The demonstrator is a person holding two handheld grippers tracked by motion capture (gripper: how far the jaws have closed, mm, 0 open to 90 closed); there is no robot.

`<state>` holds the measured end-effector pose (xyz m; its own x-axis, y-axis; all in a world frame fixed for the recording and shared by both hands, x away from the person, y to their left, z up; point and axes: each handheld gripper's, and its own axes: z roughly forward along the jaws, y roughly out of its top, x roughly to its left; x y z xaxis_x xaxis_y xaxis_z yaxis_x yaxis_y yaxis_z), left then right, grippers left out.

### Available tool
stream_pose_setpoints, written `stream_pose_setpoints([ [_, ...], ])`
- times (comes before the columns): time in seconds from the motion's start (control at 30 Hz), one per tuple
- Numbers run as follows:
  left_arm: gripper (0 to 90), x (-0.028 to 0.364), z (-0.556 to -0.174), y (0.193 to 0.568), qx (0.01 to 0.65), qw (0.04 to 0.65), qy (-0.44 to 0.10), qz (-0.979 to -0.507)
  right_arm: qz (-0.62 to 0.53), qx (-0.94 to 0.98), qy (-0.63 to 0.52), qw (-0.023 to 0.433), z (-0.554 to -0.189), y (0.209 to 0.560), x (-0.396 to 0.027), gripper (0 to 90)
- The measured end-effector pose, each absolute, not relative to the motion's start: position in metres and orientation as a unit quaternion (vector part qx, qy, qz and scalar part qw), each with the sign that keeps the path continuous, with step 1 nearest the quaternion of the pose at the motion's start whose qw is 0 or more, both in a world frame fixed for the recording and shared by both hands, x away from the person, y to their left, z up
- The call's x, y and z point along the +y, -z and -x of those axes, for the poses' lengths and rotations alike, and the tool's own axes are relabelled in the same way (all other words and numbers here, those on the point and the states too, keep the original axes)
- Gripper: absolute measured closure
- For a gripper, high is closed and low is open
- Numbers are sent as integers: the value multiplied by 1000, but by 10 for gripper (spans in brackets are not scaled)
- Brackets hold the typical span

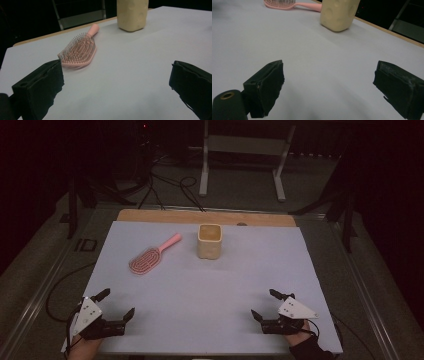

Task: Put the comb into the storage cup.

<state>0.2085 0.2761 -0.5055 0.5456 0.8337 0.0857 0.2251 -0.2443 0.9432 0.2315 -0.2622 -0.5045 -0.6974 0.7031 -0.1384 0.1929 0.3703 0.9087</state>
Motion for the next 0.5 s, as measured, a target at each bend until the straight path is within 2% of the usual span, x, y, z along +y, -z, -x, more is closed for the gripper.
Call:
stream_pose_setpoints([
  [0.5, 0, 275, -209, 503, 368, 486, -315, -727, -282, 784, -486, 265, -231, 504, -262, 90],
])
